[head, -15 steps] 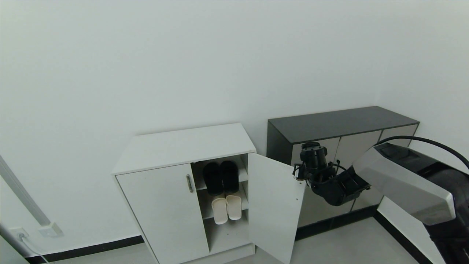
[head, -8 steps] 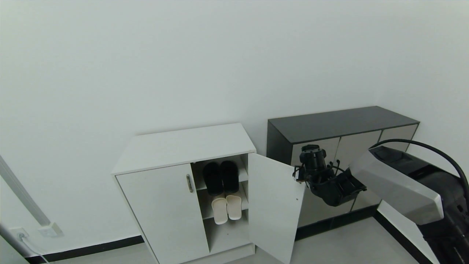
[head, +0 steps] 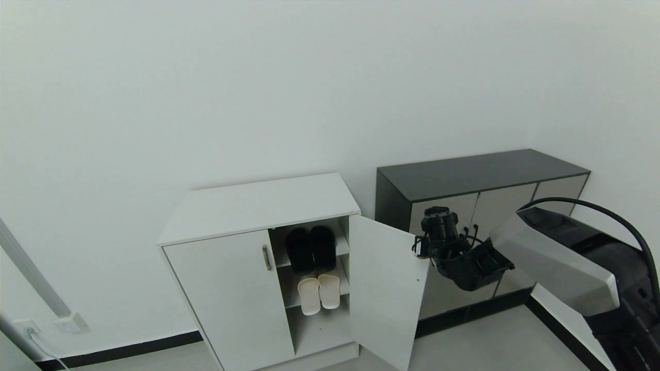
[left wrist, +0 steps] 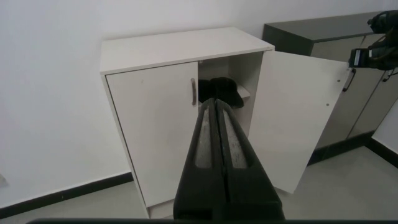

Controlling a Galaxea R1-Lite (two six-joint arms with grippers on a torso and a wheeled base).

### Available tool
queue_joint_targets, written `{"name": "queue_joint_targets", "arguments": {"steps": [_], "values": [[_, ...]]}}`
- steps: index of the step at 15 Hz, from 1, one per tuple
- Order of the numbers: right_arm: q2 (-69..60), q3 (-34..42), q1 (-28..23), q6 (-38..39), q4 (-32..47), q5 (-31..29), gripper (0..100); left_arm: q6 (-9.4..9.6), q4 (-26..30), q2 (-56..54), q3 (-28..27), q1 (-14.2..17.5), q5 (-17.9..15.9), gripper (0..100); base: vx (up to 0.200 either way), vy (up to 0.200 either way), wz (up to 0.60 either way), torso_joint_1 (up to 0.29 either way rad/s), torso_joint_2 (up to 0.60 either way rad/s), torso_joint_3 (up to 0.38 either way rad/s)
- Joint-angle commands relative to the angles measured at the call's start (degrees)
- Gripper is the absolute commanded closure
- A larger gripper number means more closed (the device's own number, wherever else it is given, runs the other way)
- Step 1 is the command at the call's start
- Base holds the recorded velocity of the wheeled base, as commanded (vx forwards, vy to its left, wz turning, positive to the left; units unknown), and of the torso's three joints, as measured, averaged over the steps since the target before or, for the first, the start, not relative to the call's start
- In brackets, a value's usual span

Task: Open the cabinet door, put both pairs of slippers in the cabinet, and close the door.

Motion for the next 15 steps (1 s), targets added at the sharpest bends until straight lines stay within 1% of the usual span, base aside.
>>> {"name": "queue_joint_targets", "arguments": {"steps": [1, 6, 12, 13, 15], "values": [[-0.4, 0.0, 0.2, 0.8, 1.2, 0.0, 100, 0.04, 0.0, 0.1, 0.0, 0.0, 0.0, 100, 0.0, 0.0, 0.0, 0.0, 0.0, 0.0], [-3.1, 1.4, 2.0, 2.4, 2.8, 0.7, 100, -0.05, 0.0, 0.1, 0.0, 0.0, 0.0, 100, 0.0, 0.0, 0.0, 0.0, 0.0, 0.0], [-9.8, 7.7, 9.1, 3.9, 2.4, 0.7, 100, -0.05, 0.0, 0.1, 0.0, 0.0, 0.0, 100, 0.0, 0.0, 0.0, 0.0, 0.0, 0.0], [-10.1, 7.8, 9.1, 3.9, 2.3, 0.6, 100, -0.05, 0.0, 0.1, 0.0, 0.0, 0.0, 100, 0.0, 0.0, 0.0, 0.0, 0.0, 0.0], [-9.3, 6.9, 6.6, 3.8, 2.4, 0.8, 100, -0.05, 0.0, 0.1, 0.0, 0.0, 0.0, 100, 0.0, 0.0, 0.0, 0.0, 0.0, 0.0]]}}
